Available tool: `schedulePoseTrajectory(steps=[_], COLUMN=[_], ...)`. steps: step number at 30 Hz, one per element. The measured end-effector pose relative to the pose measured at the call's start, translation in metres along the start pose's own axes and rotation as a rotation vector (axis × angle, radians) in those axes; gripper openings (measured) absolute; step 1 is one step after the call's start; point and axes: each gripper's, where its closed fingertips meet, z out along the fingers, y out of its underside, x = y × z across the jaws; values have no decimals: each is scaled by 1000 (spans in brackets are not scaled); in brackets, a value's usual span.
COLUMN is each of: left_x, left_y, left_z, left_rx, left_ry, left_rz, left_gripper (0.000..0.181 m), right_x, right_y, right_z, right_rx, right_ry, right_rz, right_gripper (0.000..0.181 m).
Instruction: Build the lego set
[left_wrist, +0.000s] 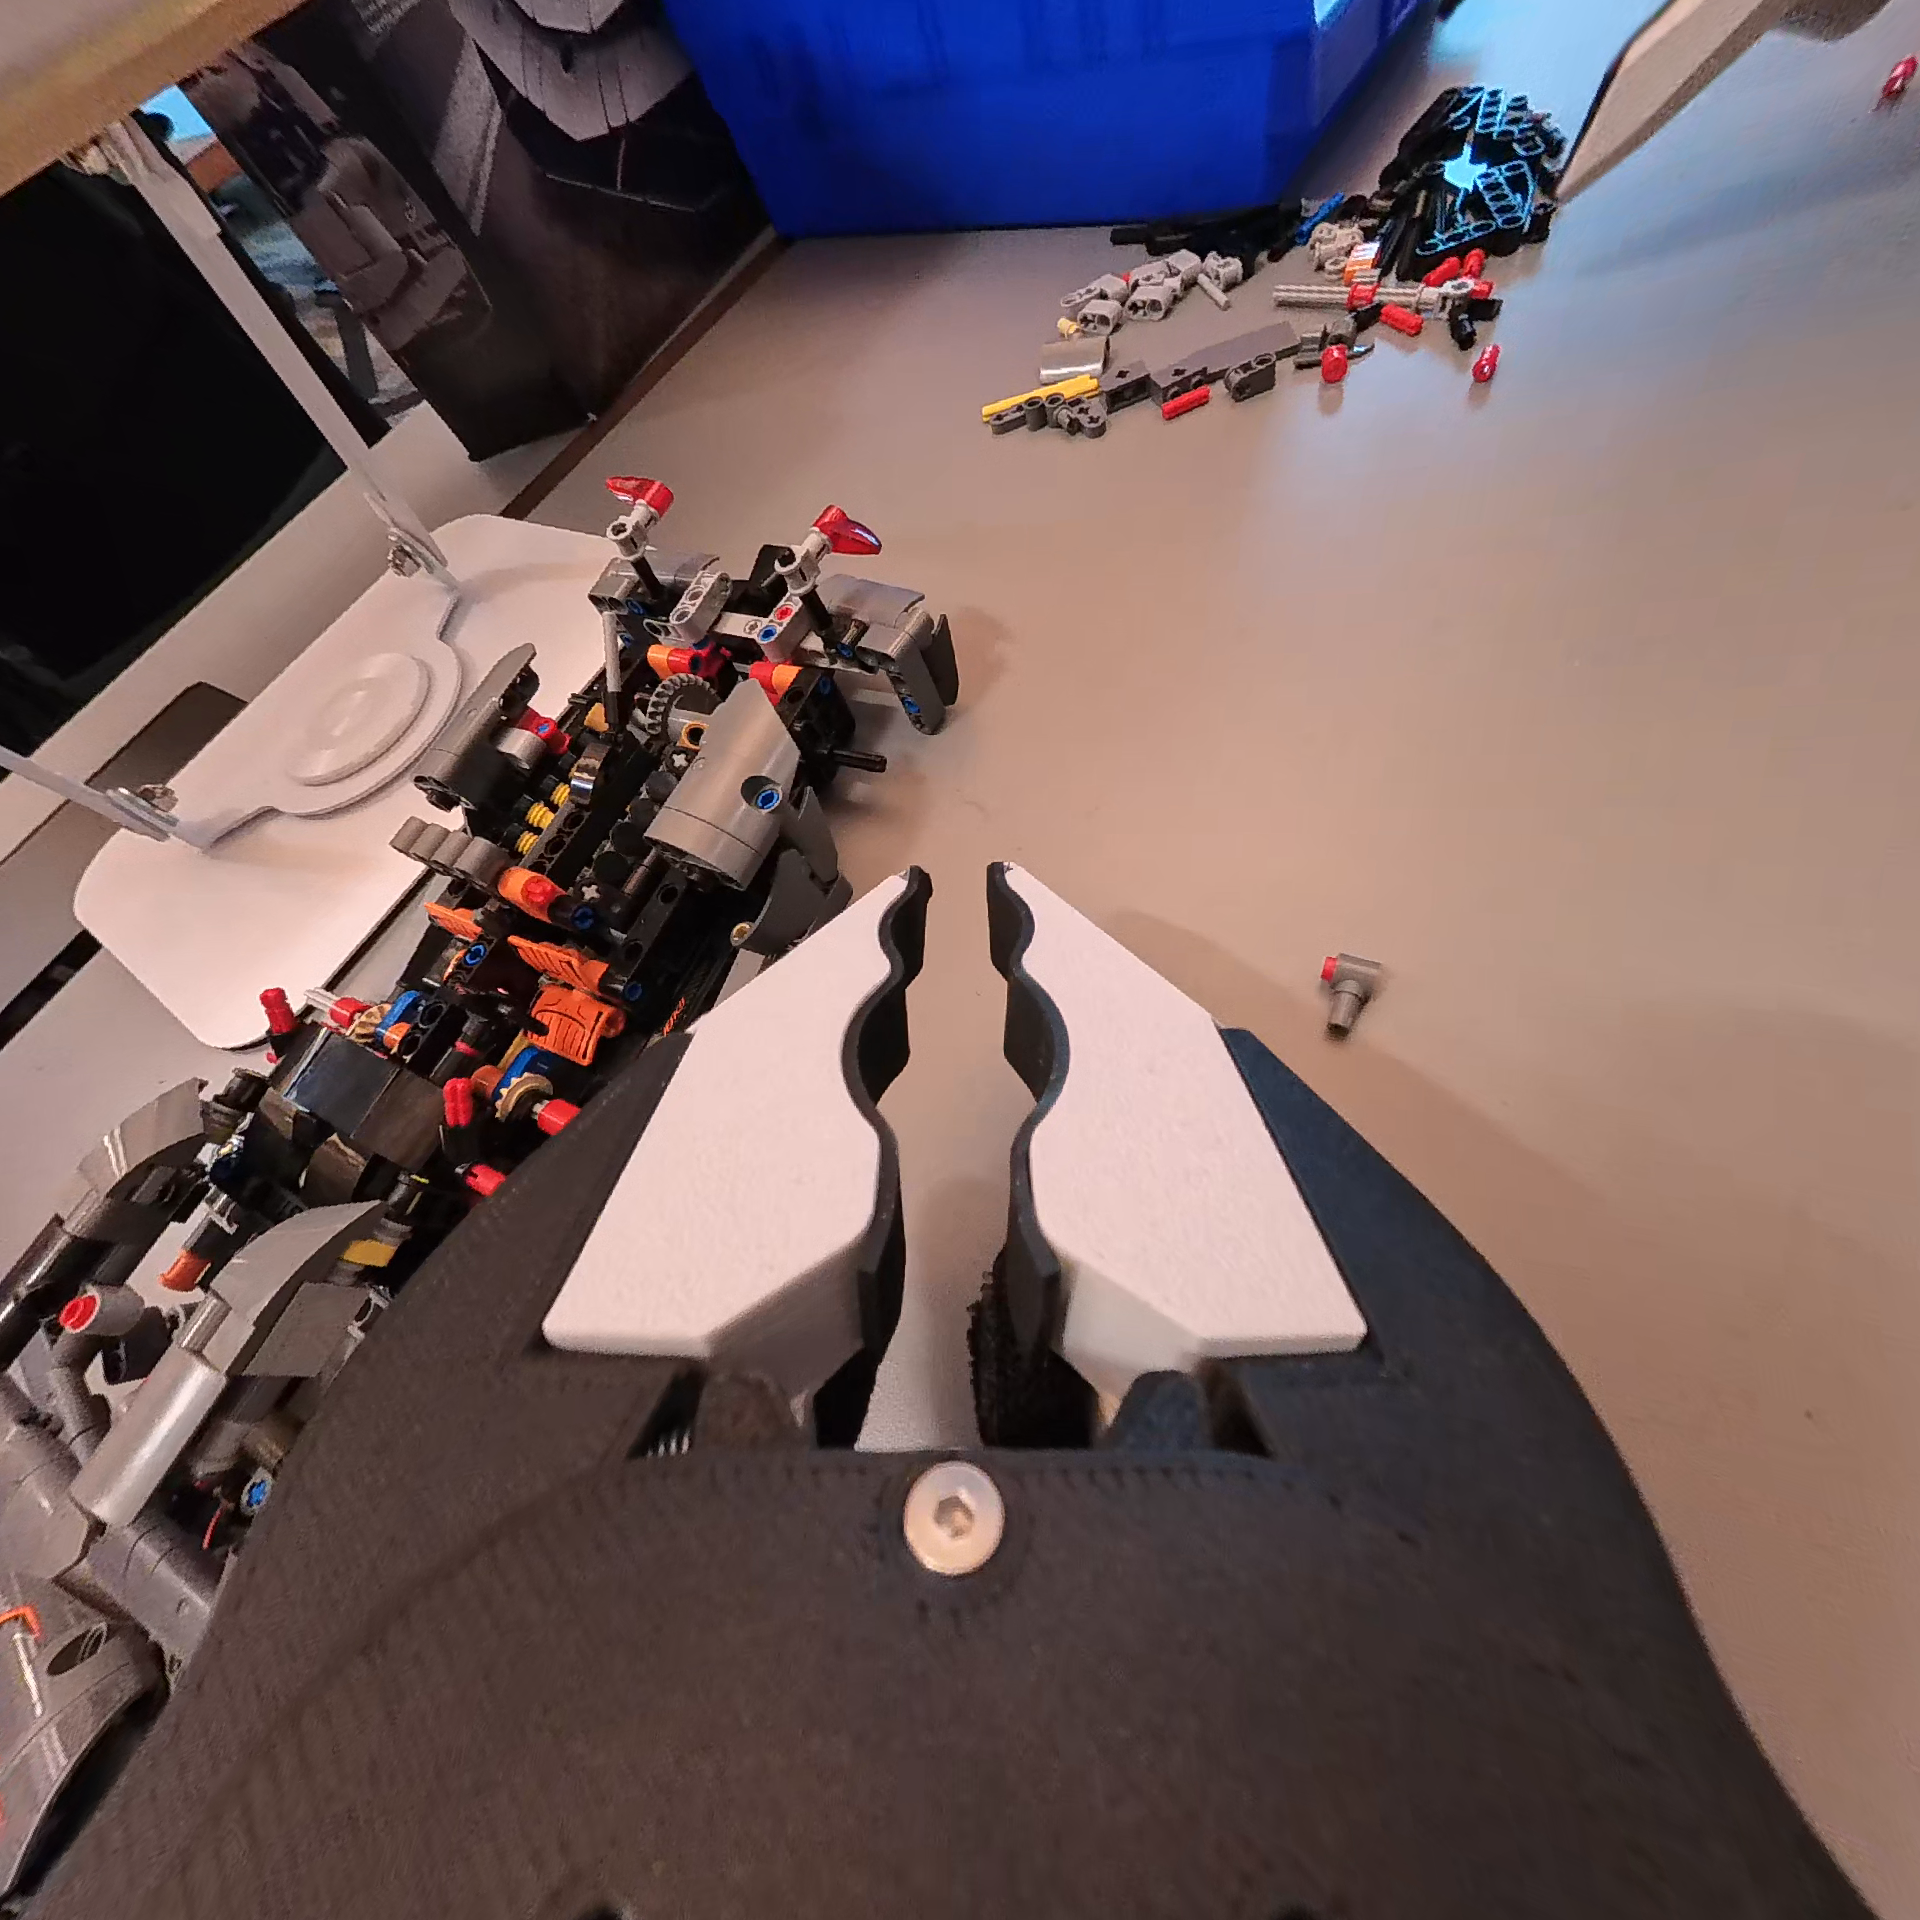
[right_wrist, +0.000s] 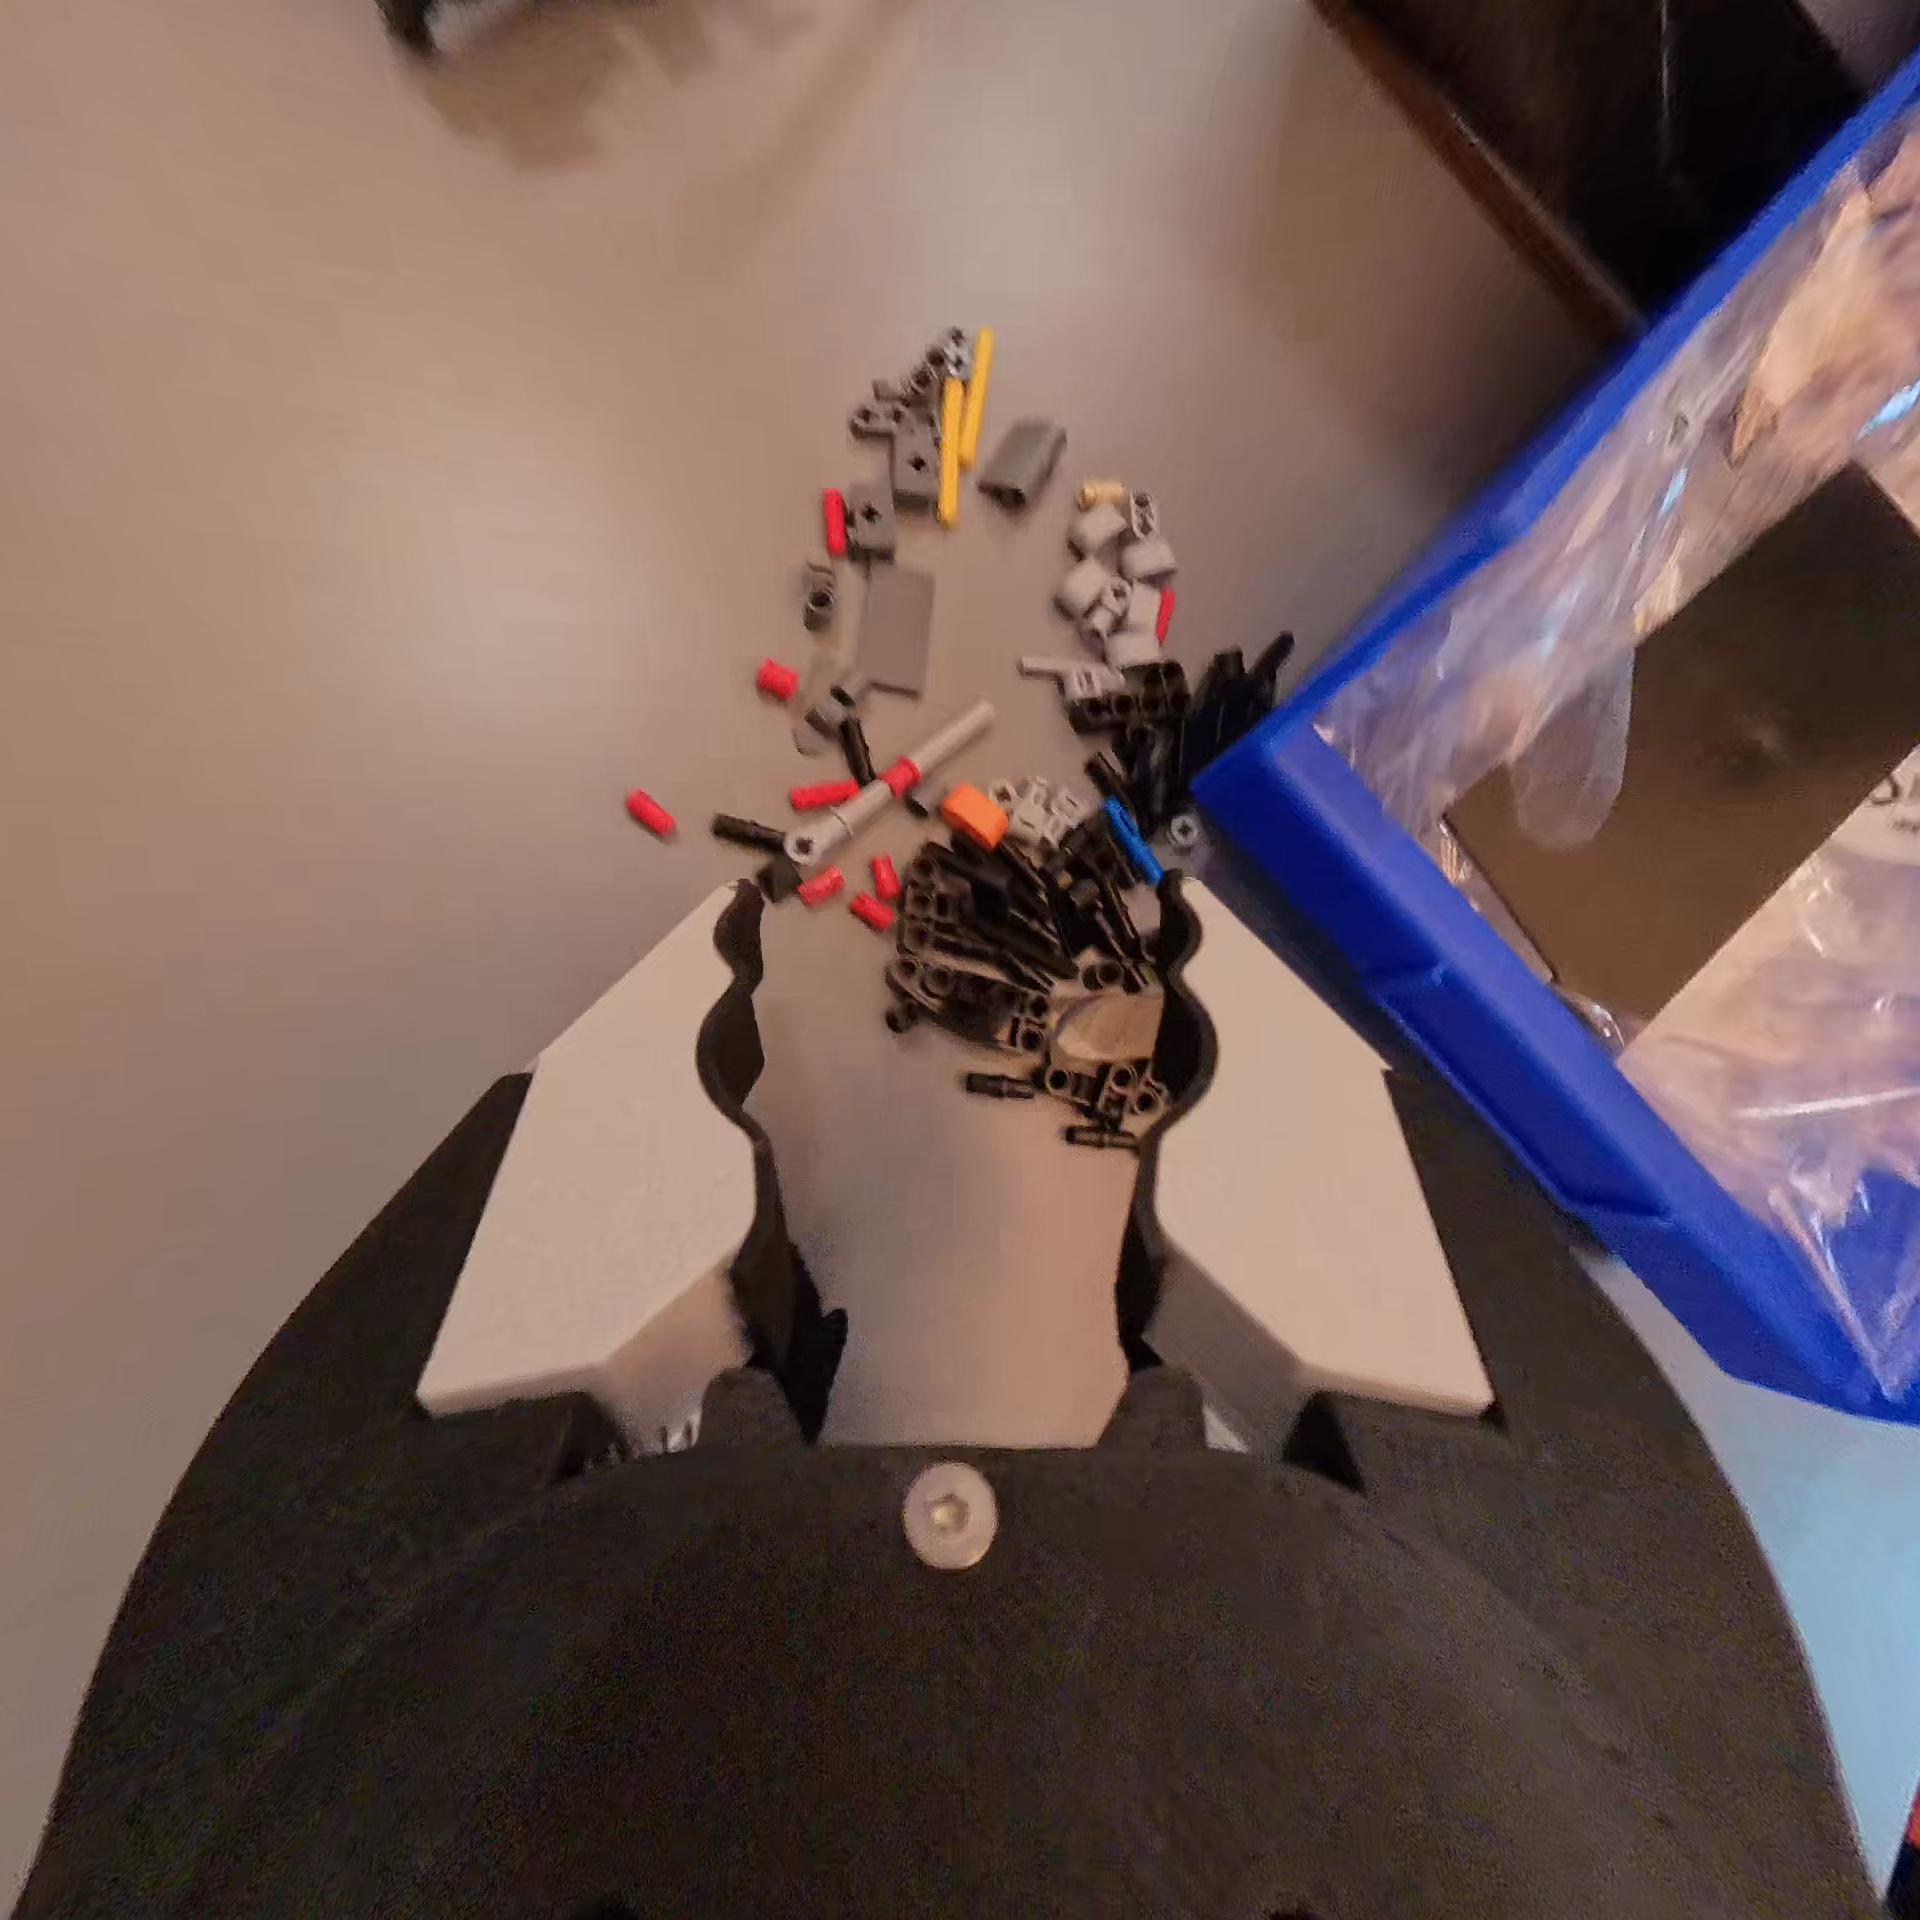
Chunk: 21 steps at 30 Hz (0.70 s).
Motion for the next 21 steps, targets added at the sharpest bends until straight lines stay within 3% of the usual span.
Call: schedulePoseTrajectory(steps=[5, 11, 21], left_x=[0, 0, 2], left_y=[1, 0, 1], left_z=[2, 1, 2], left_rx=[-13, -5, -10], left_ry=[2, 1, 16], left_rz=[9, 8, 15], left_gripper=[10, 9, 9], right_x=[-10, -16, -14], right_y=[-18, -40, -36], right_z=[0, 38, 74], right_rx=[105, 49, -110], right_ry=[-73, -108, -133], right_rz=[21, -15, 60], right_gripper=[50, 21, 17])
